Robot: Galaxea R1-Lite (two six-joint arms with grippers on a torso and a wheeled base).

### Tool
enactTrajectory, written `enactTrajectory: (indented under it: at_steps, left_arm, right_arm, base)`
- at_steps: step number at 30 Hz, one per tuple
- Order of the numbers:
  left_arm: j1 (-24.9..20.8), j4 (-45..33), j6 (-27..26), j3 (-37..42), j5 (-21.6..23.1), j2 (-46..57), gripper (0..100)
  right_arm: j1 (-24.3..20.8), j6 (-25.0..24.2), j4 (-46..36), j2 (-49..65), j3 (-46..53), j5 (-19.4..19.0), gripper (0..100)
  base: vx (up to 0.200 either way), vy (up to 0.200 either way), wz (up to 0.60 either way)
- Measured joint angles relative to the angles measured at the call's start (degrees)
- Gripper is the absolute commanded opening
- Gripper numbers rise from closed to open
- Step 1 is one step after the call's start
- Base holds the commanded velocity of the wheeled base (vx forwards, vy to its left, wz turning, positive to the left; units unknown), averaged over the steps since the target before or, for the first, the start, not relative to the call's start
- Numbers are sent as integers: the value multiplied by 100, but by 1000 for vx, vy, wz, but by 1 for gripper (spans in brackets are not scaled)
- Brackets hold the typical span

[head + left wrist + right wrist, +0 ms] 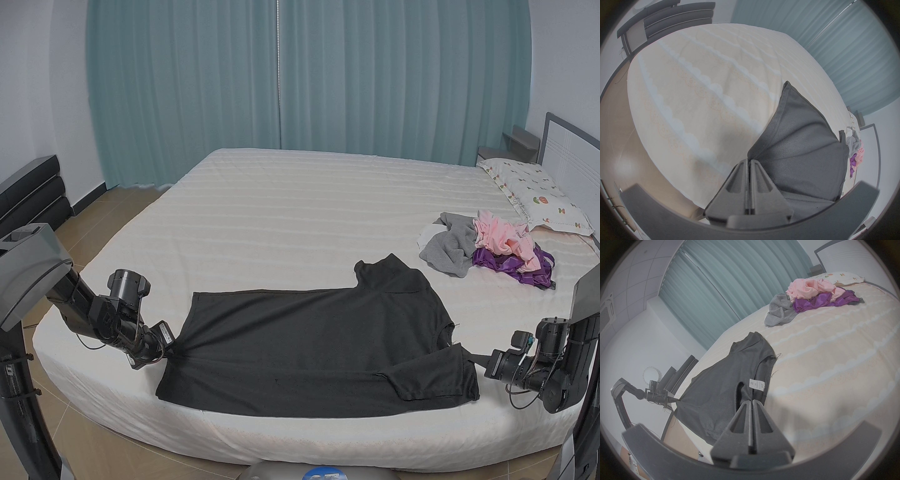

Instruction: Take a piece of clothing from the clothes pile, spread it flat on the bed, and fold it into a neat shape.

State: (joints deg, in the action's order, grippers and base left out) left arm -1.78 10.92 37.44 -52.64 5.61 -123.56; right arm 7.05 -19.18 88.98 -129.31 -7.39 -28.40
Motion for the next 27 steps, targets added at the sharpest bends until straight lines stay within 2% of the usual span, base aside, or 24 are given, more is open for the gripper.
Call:
enactTrajectory:
  at_steps: [11,12,13,14,19,27]
  left_arm:
    - [-6,34,15,-133,18,-141,0]
    - [-6,34,20,-140,22,-157,100]
    - [-6,34,22,-144,27,-163,100]
    - [-6,34,27,-149,33,-177,100]
    - [-6,34,66,-149,60,-194,100]
    - [7,78,444,88,416,144,100]
  right_arm:
    - [-57,-90,-2,-284,-322,49,0]
    - [-61,-90,-2,-322,-357,51,0]
    - [-61,-90,0,-341,-379,52,0]
    - [-66,-90,0,-379,-407,55,100]
    - [-71,-176,0,-443,-455,5,100]
    - [-105,-959,0,-68,-241,-33,100]
  base:
    - [0,0,0]
    - [0,0,0]
    - [0,0,0]
    - [0,0,0]
    - [0,0,0]
    - [0,0,0]
